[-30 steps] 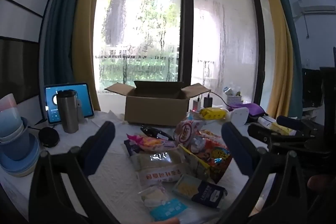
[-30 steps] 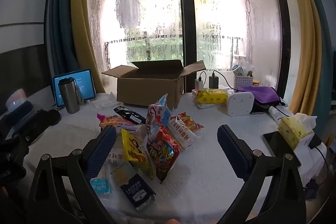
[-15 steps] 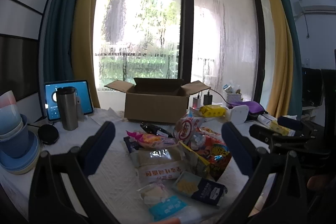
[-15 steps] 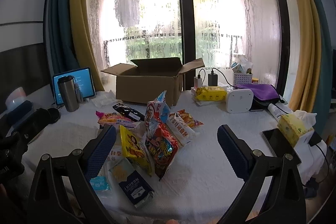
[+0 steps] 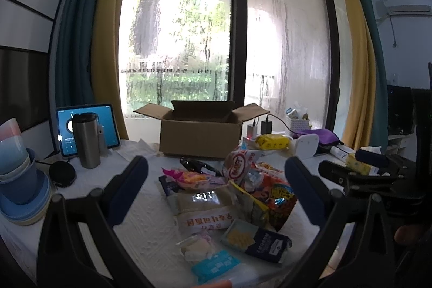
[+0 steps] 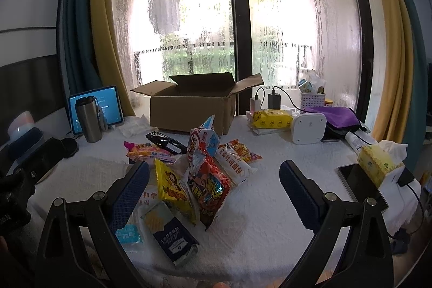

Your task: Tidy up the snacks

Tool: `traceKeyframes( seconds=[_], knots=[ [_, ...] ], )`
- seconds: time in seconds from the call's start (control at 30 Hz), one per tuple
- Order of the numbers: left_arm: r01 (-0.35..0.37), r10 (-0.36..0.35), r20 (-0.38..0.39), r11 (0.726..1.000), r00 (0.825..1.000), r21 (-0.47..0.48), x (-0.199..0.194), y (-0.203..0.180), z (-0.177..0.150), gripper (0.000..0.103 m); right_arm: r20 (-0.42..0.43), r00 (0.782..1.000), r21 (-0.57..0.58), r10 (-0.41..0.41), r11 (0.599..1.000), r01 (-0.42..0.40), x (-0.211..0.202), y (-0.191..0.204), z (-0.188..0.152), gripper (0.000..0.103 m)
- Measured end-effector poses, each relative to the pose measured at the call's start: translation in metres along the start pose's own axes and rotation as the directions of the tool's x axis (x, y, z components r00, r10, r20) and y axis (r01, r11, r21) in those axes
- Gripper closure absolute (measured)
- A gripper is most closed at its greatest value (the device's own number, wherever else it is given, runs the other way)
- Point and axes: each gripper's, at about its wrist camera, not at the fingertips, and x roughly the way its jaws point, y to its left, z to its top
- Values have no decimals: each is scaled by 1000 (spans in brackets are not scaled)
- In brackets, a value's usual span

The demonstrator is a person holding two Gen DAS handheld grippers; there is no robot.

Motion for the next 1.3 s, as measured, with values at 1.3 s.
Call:
traceKeyframes(
  seconds=[1.3],
  knots=[
    [-1, 0, -86, 1000, 996, -12, 16, 2, -17, 1, -41, 999, -2, 12, 1000, -12, 10, -1, -10, 4]
  ],
)
